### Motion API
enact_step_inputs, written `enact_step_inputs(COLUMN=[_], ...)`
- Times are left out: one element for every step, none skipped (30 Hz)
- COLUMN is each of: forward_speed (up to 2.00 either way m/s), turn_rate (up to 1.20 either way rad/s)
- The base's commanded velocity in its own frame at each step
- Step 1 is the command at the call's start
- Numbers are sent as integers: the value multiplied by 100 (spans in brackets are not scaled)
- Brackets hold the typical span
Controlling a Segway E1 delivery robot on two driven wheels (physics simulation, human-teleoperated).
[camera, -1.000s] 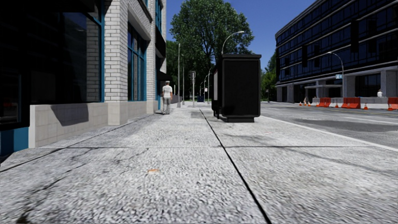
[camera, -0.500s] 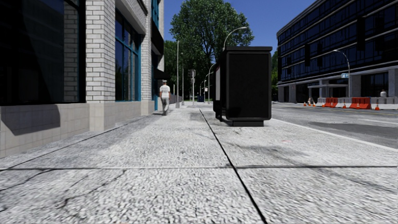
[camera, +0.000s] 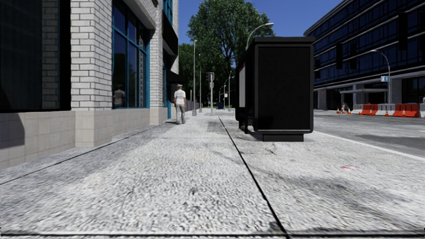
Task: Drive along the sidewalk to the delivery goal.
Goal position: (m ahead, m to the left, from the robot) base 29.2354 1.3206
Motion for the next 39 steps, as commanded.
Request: enact_step_inputs(forward_speed=[200,200,200,200,200,200,200,200,200,200,200,200,200,200,200,200,200,200,200,200,200,200,200,200,200,200,200,200,200,200,200,200,200,200,200,200,200,200,200], turn_rate=[0,0,0,0,0,0,0,0,0,0,0,0,0,0,0,0,0,0,0,0,0,0,0,0,0,0,0,0,0,0,0,0,0,0,0,0,0,0,0])
